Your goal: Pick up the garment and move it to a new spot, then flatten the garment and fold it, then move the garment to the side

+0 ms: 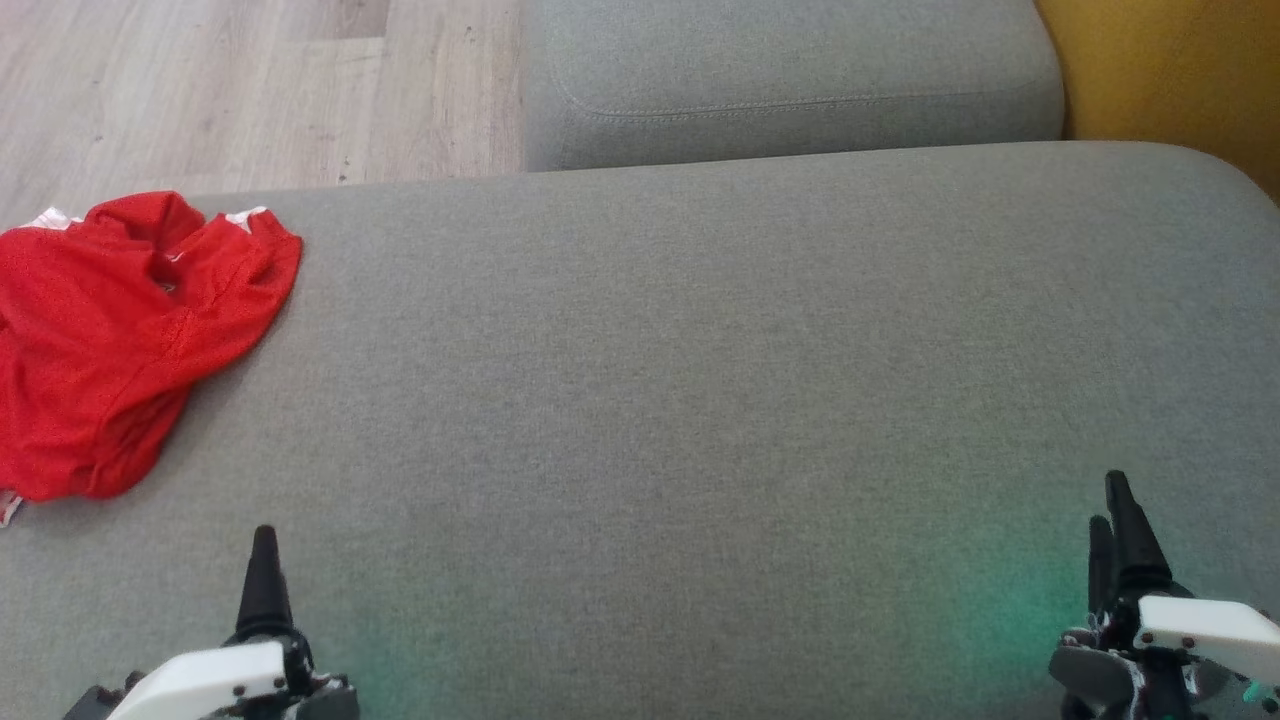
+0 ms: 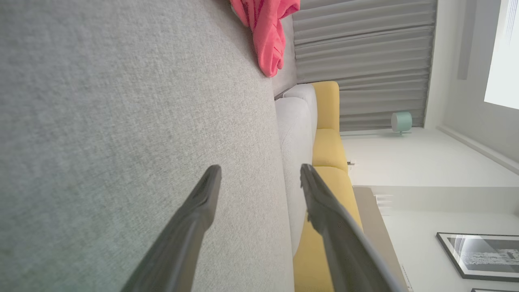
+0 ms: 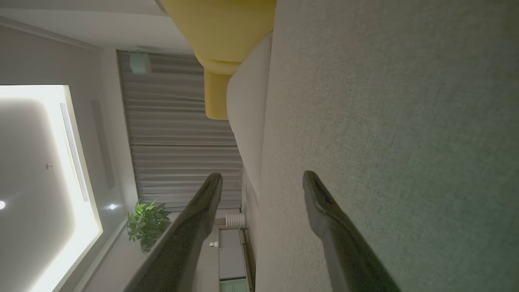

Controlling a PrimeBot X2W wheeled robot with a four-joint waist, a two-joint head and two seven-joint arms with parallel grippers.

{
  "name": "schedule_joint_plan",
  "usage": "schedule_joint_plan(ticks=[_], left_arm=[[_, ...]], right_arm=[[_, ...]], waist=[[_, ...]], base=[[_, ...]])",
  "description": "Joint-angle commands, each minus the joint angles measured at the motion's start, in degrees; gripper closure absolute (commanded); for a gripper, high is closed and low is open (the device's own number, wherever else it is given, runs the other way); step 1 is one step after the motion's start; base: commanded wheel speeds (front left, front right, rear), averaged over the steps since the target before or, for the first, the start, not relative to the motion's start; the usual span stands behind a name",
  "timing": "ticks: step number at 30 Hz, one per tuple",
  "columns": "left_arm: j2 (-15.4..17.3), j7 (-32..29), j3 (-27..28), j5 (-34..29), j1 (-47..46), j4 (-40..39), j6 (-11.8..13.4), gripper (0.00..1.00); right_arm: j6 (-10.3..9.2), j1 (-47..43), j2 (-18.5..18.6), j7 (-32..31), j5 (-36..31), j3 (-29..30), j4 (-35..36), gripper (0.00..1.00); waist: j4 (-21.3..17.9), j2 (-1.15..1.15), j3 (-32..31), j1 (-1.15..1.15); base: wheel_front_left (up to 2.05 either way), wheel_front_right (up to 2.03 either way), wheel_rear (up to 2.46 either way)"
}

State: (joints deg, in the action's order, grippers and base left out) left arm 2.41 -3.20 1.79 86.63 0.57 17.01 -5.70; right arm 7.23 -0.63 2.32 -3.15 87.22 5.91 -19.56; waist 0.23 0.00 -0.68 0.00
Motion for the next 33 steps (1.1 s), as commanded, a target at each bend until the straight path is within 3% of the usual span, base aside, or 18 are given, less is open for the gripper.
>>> schedule_joint_plan(ticks=[1,33], left_arm=[[0.24,0.63,-0.22,-1.85,-0.9,-2.59,0.27,0.0],[0.3,5.9,-5.64,-29.59,1.21,-6.96,2.38,0.0]], right_arm=[[0.07,1.7,0.2,0.69,-1.83,-0.52,2.45,0.0],[0.13,-0.39,0.3,5.93,-29.39,-5.18,7.51,0.0]], waist=[[0.07,0.0,-0.06,0.0],[1.48,0.0,-0.9,0.0]], base=[[0.0,0.0,0.0],[0.0,0.0,0.0]])
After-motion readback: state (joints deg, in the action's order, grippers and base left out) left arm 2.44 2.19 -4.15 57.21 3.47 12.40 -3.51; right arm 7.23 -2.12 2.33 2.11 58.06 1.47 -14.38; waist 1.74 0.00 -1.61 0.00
